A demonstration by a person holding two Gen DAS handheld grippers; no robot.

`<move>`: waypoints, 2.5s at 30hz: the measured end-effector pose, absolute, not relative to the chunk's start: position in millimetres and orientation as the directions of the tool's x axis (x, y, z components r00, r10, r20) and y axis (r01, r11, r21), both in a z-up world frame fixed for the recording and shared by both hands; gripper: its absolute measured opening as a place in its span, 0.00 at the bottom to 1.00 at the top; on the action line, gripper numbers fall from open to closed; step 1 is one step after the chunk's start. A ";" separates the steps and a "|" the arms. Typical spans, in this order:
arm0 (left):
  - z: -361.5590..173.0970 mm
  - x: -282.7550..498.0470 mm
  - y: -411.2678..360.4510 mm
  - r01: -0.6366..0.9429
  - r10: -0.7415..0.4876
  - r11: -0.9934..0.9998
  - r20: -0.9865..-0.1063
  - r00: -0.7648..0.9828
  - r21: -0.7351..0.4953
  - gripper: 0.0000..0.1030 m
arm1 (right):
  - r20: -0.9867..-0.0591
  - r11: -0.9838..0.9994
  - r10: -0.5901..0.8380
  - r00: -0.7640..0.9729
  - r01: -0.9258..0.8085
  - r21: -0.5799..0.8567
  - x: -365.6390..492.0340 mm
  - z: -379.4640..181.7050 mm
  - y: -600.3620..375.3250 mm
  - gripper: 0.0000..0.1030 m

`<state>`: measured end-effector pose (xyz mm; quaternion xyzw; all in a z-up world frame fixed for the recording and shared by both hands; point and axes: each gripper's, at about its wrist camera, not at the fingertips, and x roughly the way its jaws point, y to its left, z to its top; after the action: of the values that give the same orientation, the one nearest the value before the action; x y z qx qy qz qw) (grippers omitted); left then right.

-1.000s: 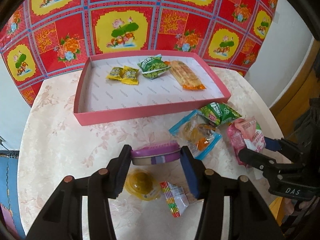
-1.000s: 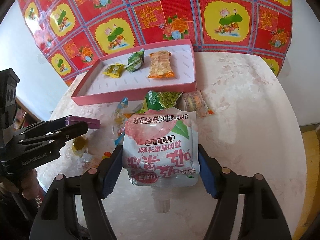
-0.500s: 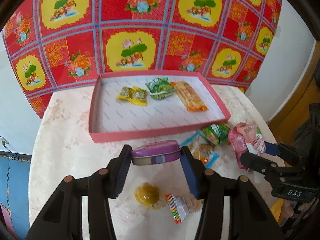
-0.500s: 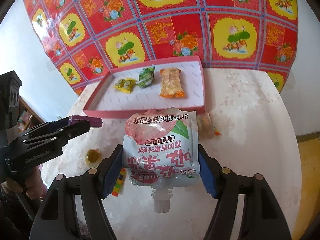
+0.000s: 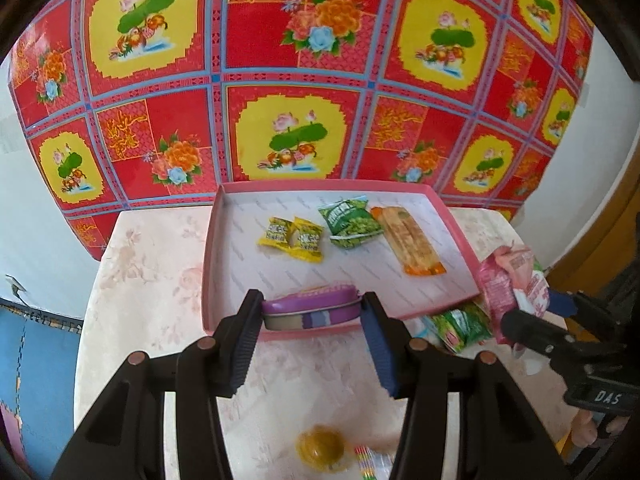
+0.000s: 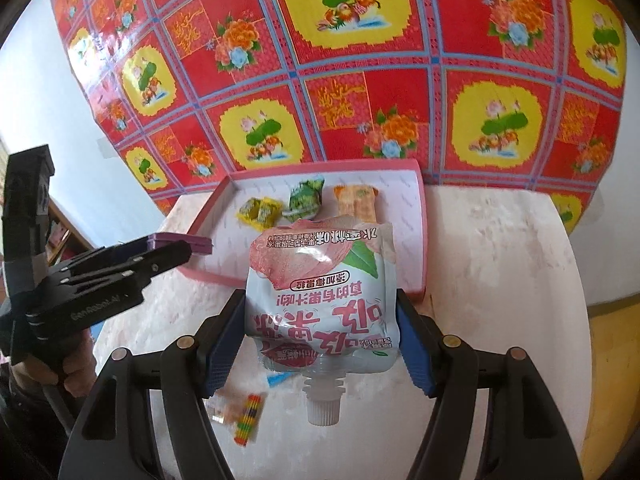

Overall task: Organize snacks
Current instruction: 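Carry the purple tin and pink pouch over the pink tray with both tools, then open both tools to drop the tin and pouch into the tray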

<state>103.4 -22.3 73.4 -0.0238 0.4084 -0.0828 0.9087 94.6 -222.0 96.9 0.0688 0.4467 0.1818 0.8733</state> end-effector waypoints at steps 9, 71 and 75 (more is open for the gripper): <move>61.7 126.1 -23.0 0.125 -0.158 0.987 -0.749 0.643 -0.101 0.51 | -0.755 0.914 0.400 0.519 -0.286 0.287 129.4 93.4 -208.7 0.69; 46.3 187.0 -34.3 0.113 -0.160 0.987 -0.776 0.611 -0.114 0.50 | -0.766 0.932 0.340 0.545 -0.304 0.198 202.2 62.9 -187.4 0.80; 53.8 178.4 -33.2 0.114 -0.168 0.986 -0.766 0.620 -0.124 0.50 | -0.757 0.930 0.352 0.551 -0.298 0.215 193.8 70.9 -191.0 0.80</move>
<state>178.4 -33.2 53.8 -0.0316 0.4287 -0.0785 0.8995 193.8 -191.0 70.9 0.0308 0.4363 0.1845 0.8801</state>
